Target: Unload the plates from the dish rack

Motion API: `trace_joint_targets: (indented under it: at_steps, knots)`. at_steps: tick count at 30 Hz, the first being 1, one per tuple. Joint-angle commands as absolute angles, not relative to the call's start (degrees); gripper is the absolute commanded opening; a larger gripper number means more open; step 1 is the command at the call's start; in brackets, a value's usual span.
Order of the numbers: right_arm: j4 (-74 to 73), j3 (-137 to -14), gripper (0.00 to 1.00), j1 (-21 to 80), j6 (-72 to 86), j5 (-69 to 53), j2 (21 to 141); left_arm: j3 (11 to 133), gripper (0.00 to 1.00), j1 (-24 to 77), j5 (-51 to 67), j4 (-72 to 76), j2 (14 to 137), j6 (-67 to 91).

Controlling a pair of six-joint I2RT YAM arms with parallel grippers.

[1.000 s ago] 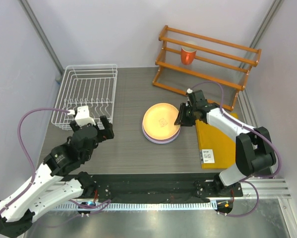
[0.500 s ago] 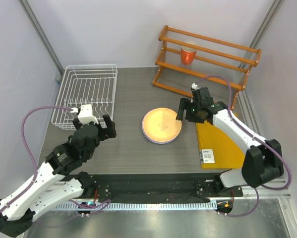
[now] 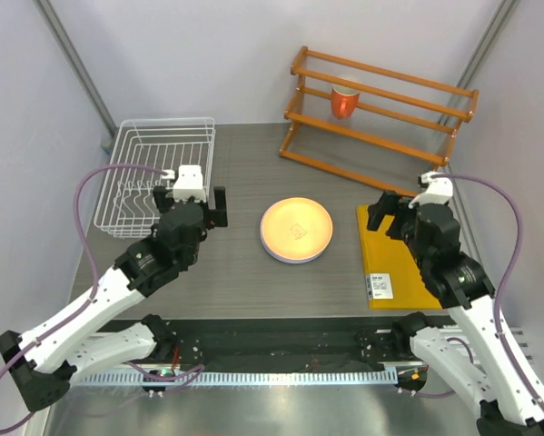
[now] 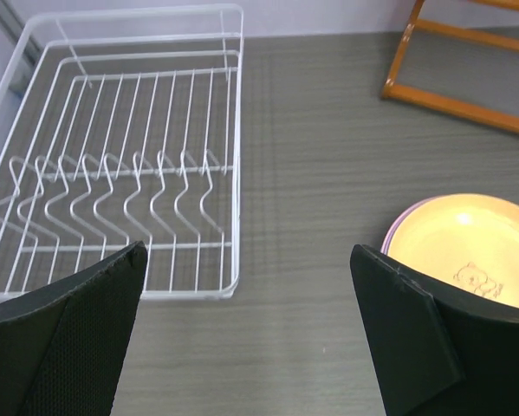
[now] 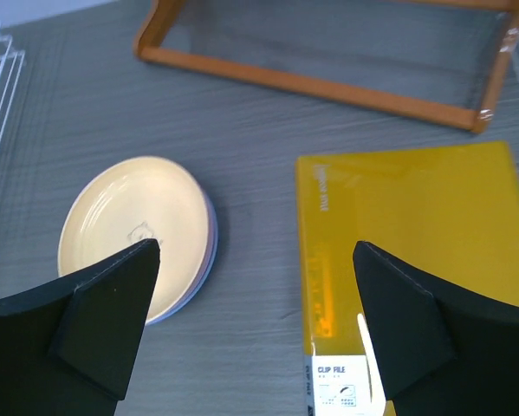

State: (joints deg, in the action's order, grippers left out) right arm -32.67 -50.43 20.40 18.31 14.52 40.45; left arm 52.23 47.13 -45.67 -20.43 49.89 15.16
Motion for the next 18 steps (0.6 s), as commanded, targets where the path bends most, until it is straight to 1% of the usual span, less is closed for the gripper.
trace_joint_targets:
  at_steps: [1,3,6,9,14,18]
  knots:
    - [-28.1,-45.5,1.00,20.5,19.1,26.1,36.8,57.9,0.99,47.2,-45.5,-14.4,55.0,10.7]
    - [-25.2,-40.9,1.00,20.5,18.5,25.9,34.8,58.7,0.99,47.2,-43.0,-14.9,56.4,13.0]
    - [-22.2,-37.9,1.00,20.5,19.8,27.9,33.8,58.4,0.99,47.2,-40.5,-14.8,57.4,14.9]
    - [-22.5,-37.7,1.00,20.5,19.9,31.0,34.5,57.3,1.00,47.2,-41.8,-14.6,56.4,15.6]
    - [-22.2,-37.9,1.00,20.5,19.9,32.3,38.3,54.8,0.99,47.1,-44.4,-14.3,52.1,14.7]
    - [-18.3,-35.2,1.00,20.5,19.1,32.6,39.0,53.0,1.00,47.2,-45.8,-15.6,48.4,15.3]
